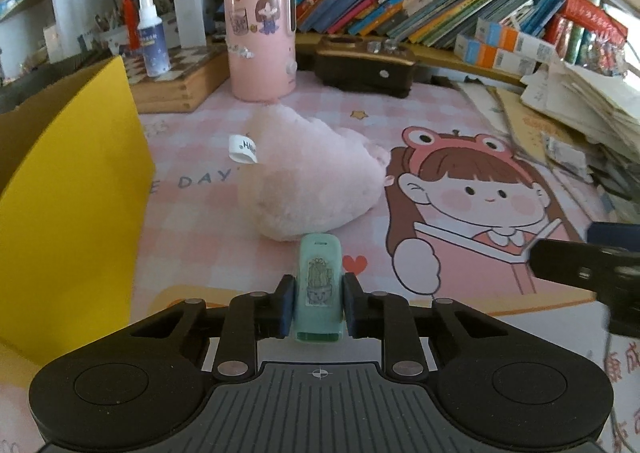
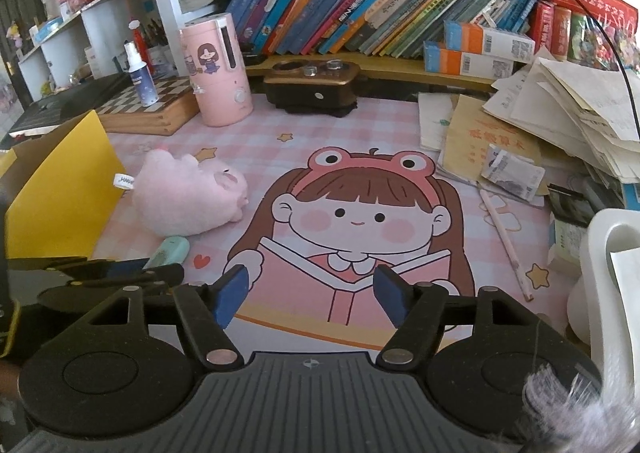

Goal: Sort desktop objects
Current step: 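Grasp the mint-green item with the left gripper while the right grasps the pink plush toy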

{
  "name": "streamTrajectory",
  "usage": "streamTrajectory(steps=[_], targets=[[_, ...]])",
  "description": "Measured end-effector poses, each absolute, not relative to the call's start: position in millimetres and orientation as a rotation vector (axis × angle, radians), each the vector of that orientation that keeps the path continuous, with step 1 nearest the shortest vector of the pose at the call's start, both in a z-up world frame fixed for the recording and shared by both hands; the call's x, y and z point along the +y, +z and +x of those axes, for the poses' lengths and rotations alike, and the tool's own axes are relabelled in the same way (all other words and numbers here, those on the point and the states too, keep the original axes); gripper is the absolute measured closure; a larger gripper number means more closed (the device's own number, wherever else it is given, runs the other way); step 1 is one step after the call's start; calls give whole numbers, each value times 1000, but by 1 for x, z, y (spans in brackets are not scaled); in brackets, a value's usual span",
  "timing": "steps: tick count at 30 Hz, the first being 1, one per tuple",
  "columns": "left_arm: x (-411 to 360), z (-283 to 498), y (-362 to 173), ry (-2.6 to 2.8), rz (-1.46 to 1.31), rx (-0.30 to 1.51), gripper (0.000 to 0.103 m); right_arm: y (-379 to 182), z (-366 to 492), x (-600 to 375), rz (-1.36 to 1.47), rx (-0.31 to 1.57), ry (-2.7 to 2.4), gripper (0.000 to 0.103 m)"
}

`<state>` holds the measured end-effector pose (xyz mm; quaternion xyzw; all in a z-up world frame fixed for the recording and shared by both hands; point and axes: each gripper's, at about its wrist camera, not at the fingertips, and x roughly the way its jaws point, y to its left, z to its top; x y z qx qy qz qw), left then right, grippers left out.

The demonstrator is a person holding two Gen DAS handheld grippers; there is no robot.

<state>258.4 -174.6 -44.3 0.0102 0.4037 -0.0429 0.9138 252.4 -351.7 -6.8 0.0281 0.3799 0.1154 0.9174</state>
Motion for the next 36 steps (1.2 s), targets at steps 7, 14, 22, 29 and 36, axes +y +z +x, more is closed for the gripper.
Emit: streamTrajectory(steps=[7, 14, 22, 29, 36], targets=[[-161, 232, -33, -78, -6, 834, 80, -9, 265, -337, 27, 778, 305, 32], [-138, 208, -26, -11, -38, 838, 80, -11, 287, -308, -91, 745, 428, 23], [-132, 198, -18, 51, -45, 811, 80, -16, 310, -274, -324, 670, 563, 14], [-131, 198, -18, 74, -55, 811, 80, -26, 321, -246, -542, 573, 672, 4], [-131, 199, -16, 81, -56, 808, 80, -47, 329, -214, -733, 502, 787, 7]])
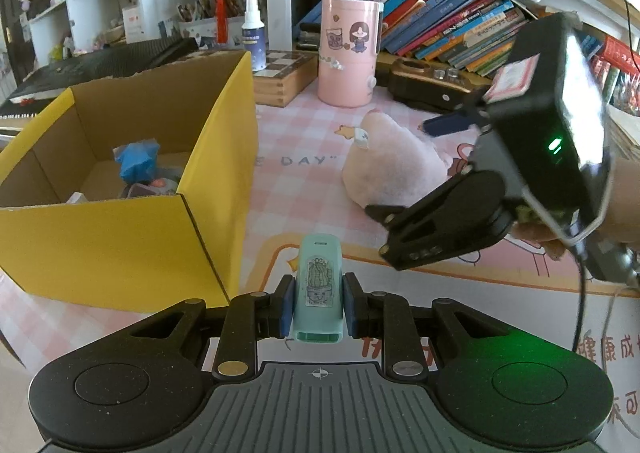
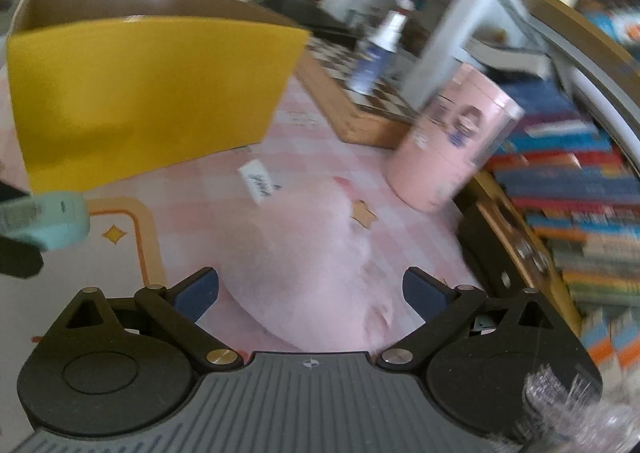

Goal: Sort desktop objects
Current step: 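Grasp the mint-green item with the left gripper while the right grasps the pink plush toy, then carry the green item with the left tool while the right carries the plush toy to the box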

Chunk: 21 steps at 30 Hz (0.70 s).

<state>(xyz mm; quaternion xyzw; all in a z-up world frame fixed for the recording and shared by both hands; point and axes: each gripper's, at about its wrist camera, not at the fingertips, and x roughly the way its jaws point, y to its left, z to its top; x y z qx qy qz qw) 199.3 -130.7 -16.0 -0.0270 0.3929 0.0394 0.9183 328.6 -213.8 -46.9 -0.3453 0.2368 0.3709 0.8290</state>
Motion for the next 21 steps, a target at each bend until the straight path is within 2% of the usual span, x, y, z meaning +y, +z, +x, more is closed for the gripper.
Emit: streamTrajectory(steps=[2, 7, 21], targets=[[-130, 200, -15, 84, -57, 806, 80, -53, 329, -206, -792, 487, 808, 21], [-130, 199, -13, 78, -57, 797, 80, -51, 329, -205, -807, 475, 787, 37], [-132, 188, -3, 9, -62, 733, 80, -4, 302, -271, -239, 665, 553, 39]])
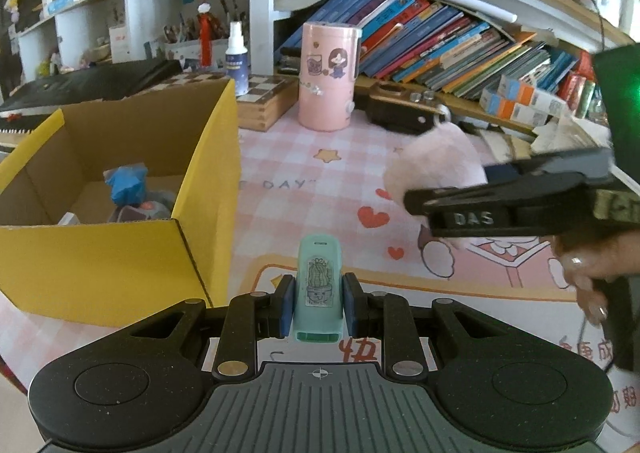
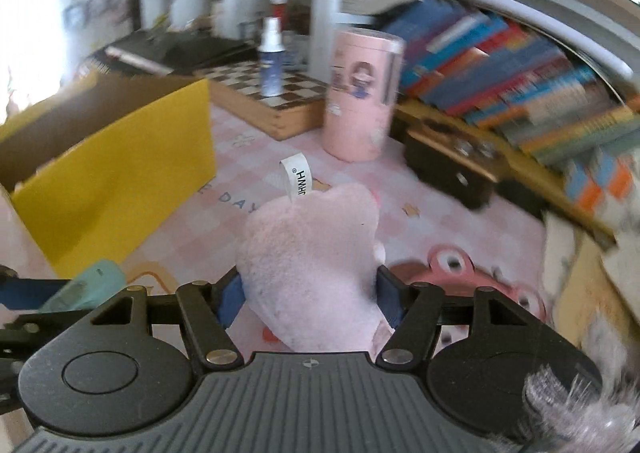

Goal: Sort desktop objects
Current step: 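Carry the green item with the left tool while the right carries the plush toy to the box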

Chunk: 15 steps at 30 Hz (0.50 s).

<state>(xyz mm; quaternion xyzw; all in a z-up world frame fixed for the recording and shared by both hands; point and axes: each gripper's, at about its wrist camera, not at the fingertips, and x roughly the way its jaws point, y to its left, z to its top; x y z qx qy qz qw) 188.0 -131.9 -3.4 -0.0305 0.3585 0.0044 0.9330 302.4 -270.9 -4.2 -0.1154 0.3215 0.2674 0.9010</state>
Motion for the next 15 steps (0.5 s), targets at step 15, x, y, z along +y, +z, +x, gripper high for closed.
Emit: streamTrajectory(steps=[15], targets=[[-118, 161, 12, -167, -44, 658, 80, 25, 203, -292, -25, 688, 357, 39]])
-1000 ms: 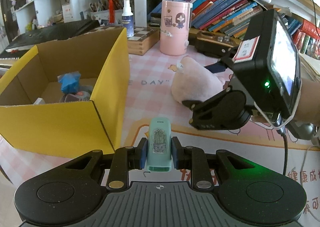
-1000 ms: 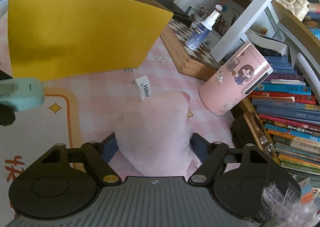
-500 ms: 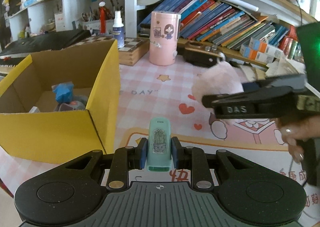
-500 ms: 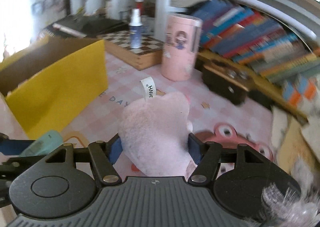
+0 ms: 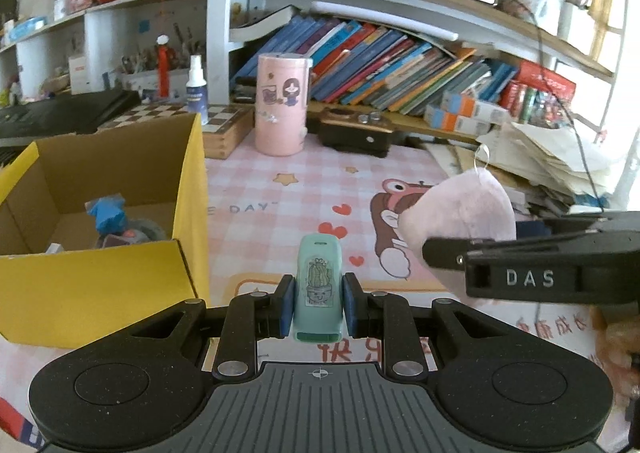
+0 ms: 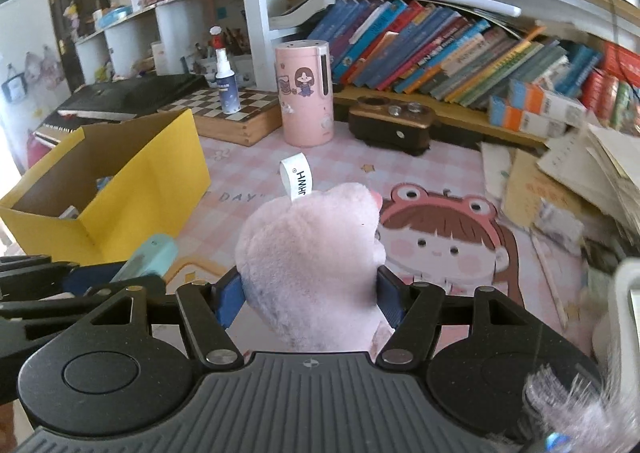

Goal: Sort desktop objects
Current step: 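Carry the green item with the left tool while the right carries the plush toy to the box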

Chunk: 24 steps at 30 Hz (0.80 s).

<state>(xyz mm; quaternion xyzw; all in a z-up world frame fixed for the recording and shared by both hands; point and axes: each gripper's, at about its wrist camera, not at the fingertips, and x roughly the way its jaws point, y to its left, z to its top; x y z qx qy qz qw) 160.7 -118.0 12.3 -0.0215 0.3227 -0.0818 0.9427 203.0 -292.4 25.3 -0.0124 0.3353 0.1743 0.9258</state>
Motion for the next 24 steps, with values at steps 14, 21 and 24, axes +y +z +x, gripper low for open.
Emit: streamTrajectory(steps=[14, 21, 24], targets=[[-63, 99, 11, -216, -73, 663, 80, 26, 122, -246, 60, 745, 293, 39], [-26, 64, 5, -188, -120, 684, 80, 24, 82, -216, 63, 761, 291, 39], [-14, 49, 3, -178, -123, 682, 80, 21, 66, -204, 66, 774, 297, 39]])
